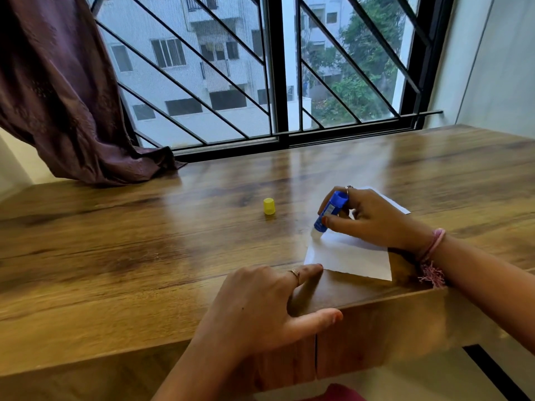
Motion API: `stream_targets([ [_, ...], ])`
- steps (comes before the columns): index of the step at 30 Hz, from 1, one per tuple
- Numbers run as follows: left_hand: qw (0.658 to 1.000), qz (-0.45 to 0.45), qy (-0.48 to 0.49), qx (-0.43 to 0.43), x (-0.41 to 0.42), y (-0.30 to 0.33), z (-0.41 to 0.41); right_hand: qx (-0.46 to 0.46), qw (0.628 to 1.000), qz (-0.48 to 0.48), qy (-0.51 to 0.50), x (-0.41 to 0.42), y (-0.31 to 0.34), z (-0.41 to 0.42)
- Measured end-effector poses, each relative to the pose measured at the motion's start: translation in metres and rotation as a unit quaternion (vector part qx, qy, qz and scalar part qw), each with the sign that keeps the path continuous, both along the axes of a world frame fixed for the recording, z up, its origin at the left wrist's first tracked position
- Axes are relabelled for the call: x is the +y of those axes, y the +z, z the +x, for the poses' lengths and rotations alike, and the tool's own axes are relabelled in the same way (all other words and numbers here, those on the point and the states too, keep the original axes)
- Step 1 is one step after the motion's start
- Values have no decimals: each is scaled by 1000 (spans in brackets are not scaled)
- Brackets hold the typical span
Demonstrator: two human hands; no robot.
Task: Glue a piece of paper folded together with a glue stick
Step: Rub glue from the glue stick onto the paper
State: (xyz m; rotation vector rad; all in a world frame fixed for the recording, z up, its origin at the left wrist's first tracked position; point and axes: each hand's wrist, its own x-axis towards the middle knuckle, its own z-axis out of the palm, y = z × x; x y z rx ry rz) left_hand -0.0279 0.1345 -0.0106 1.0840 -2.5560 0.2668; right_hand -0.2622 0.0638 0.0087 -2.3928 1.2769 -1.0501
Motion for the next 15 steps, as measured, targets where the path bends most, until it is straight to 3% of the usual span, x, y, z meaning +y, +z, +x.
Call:
stream_targets([
  [3,1000,1,-1,3,0,0,0,2,1000,-2,-24,-2,0,-2],
  [7,1000,-1,-4,4,-2,-1,0,-5,999,20,34,2,-2,1],
  [11,1000,1,-5,5,-2,-2,0,-2,1000,0,-26,-1,2,0],
  [15,1000,0,-1,11,-2,-3,0,4,1000,11,10,4,1,4],
])
